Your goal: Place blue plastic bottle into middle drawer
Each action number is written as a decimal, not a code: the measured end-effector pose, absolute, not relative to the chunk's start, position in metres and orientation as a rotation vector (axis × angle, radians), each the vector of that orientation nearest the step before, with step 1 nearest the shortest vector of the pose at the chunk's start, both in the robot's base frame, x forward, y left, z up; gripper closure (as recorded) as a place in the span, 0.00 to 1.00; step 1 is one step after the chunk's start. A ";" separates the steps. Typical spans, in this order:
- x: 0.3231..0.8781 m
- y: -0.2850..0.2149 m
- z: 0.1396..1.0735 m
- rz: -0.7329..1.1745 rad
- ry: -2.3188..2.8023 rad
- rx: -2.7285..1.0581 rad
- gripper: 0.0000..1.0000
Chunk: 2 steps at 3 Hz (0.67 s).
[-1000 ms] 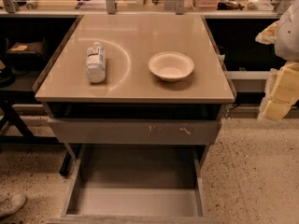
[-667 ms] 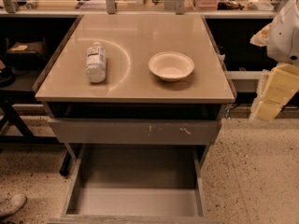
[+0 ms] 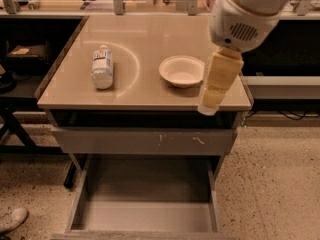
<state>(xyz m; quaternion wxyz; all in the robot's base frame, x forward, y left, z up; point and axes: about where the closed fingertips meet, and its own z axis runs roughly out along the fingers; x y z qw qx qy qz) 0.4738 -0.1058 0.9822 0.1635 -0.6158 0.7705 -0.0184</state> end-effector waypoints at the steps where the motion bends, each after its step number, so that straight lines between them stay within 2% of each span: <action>1: 0.484 -0.055 0.986 -0.016 2.151 -1.843 0.00; 2: 0.485 -0.050 0.989 -0.019 2.132 -1.842 0.00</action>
Offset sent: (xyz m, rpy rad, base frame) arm 0.0091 0.0455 0.0035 -0.0012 0.0224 0.0631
